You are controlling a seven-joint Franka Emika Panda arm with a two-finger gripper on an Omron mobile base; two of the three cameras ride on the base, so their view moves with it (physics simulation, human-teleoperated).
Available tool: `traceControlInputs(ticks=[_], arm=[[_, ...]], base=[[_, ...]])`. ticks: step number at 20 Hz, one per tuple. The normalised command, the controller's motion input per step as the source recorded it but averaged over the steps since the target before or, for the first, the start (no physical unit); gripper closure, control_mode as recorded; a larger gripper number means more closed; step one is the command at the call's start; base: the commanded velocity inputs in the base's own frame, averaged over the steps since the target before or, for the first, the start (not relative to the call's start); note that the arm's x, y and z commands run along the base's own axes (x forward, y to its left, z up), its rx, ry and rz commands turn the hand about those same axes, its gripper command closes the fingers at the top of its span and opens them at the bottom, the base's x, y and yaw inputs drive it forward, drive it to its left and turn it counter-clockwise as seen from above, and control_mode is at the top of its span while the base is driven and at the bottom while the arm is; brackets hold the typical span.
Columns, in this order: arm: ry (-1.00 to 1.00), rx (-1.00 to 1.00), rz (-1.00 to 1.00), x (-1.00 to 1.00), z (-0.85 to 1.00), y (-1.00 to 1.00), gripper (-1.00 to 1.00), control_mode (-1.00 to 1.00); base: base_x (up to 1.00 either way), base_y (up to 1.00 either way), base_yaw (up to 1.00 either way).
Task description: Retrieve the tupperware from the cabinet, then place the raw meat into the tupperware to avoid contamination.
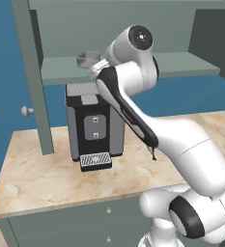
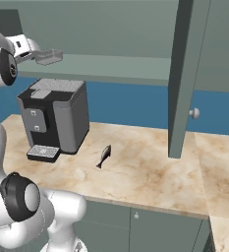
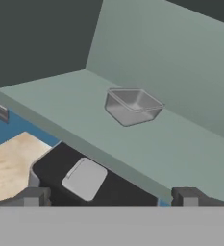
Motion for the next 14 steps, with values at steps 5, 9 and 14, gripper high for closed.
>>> traceControlInputs(ticks=[5, 9, 14], arm=[[0.03, 0.0, 0.0, 0.08, 0.0, 0.06, -1.0, -1.0], [0.01, 0.0, 0.0, 0.07, -0.02, 0.06, -1.0, -1.0], [0.0, 0.0, 0.0, 0.08, -0.04, 0.04, -1.0, -1.0]], base=[[0.0, 0.0, 0.0], [0.0, 0.0, 0.0], [0.0, 0.0, 0.0]])
